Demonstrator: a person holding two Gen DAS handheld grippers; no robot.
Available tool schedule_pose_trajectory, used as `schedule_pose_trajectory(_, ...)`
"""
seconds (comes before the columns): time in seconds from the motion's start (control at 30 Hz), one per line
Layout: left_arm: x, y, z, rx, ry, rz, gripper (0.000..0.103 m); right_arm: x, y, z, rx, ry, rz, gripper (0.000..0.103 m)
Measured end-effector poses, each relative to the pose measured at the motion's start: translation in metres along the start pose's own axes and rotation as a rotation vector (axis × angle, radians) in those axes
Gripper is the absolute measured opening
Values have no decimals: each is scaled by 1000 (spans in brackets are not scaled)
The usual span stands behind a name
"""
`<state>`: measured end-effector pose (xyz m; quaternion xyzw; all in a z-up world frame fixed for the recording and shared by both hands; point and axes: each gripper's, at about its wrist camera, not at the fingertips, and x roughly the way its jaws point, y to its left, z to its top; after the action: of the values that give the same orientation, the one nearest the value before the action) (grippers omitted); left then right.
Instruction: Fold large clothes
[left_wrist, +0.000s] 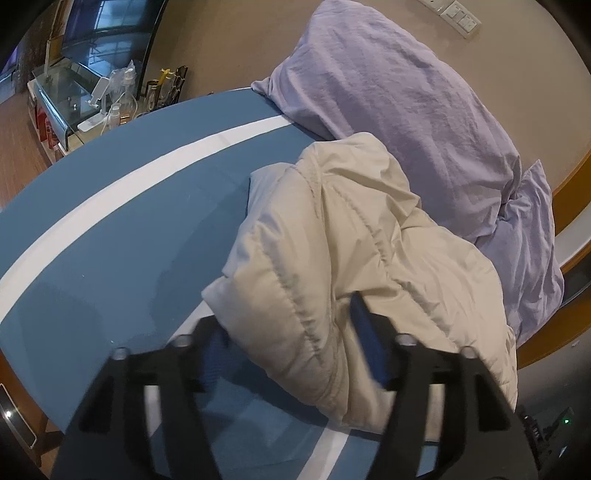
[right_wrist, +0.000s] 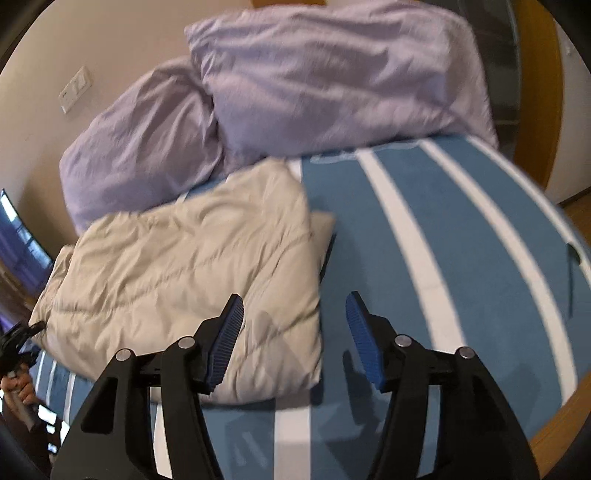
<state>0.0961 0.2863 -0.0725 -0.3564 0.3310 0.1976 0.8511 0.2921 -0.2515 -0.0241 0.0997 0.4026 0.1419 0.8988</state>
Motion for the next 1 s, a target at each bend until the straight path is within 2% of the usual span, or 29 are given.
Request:
schedule_pose_trajectory(0.1, 2, -2, -1, 1, 6, -5, 77, -5, 20, 7, -58, -38, 10, 60)
schedule_pose_trajectory(0.27, 8, -9, -3, -3, 11, -5, 79, 6, 63, 5, -139, -22, 63, 60)
schedule_pose_trajectory(0.5, 12, -10, -3, -15, 7, -2, 81, 24, 151, 8, -273, -6, 184, 60)
schedule_pose_trajectory(0.7, 13, -9, -2, -11, -12, 12, 81, 51, 217, 14, -335, 15, 228, 60)
schedule_pose_trajectory(0.8, 13, -9, 0, 3, -17, 17, 81, 66, 237, 17, -329, 24, 229, 60)
schedule_pose_trajectory(1.0, 17, -3, 4, 20, -12, 20, 82, 103, 248, 10, -311, 70, 186, 60)
